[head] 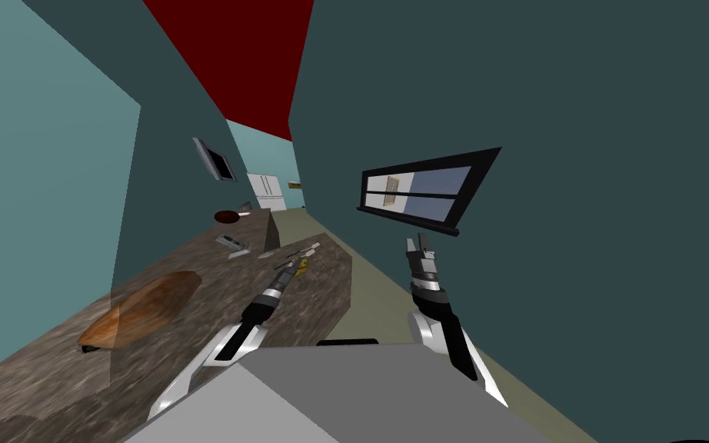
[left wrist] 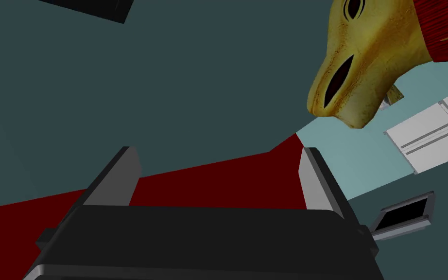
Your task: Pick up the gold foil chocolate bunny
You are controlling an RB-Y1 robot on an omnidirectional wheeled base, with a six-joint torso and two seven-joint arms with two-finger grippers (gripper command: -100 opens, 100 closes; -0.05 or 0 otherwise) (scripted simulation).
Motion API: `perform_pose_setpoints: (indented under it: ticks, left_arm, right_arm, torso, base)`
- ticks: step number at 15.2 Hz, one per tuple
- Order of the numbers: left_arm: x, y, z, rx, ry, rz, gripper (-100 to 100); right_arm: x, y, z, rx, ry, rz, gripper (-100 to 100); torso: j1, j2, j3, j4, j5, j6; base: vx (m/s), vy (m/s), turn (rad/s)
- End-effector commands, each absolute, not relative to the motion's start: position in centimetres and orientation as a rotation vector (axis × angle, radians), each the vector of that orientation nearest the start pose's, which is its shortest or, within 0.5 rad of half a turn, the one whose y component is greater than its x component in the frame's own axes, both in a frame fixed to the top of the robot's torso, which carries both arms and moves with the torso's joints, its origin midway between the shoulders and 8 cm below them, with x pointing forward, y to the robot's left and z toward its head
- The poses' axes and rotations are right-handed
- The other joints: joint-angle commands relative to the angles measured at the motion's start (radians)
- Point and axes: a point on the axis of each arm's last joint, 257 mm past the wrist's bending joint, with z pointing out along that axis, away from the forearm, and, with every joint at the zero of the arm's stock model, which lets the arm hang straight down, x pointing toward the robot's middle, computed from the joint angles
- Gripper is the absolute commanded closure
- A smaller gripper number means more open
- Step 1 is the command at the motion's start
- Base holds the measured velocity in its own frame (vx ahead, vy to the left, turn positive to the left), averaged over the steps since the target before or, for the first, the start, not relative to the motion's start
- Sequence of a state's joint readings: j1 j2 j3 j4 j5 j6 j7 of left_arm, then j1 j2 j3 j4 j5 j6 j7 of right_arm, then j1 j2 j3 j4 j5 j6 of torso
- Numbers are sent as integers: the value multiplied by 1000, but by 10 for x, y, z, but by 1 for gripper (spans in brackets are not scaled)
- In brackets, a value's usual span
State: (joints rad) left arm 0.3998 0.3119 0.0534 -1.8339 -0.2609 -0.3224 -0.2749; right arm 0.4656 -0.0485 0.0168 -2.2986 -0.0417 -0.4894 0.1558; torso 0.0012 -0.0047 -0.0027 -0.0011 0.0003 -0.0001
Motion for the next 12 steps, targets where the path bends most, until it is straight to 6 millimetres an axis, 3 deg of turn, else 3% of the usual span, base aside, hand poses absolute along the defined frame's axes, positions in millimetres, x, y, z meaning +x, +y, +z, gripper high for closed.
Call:
perform_pose_setpoints:
  ticks: [1,7,9,11,12]
  left_arm:
    - [427,330,-204,-430,1413,-576,-100]
    - [431,359,-247,-417,1511,-432,-100]
    - [431,364,-256,-414,1530,-405,-100]
    - [430,362,-252,-416,1519,-421,-100]
    - [430,361,-252,-416,1519,-421,100]
  right_arm:
    - [345,-269,41,562,636,1223,0]
    - [345,-269,41,562,636,1223,0]
    - [345,-269,41,562,636,1223,0]
    - [345,-269,42,562,636,1223,0]
    - [345,-269,42,562,636,1223,0]
  torso:
    - [0,0,0,0,0,0]
    - [-1,0,0,0,0,0]
    - [-2,2,1,0,0,0]
    - [-2,3,2,1,-1,0]
    - [-2,4,2,1,0,0]
  base:
    - [59,8,-1]
    - [59,2,-4]
    - [12,-19,40]
    - [4,-5,5]
    - [0,0,0]
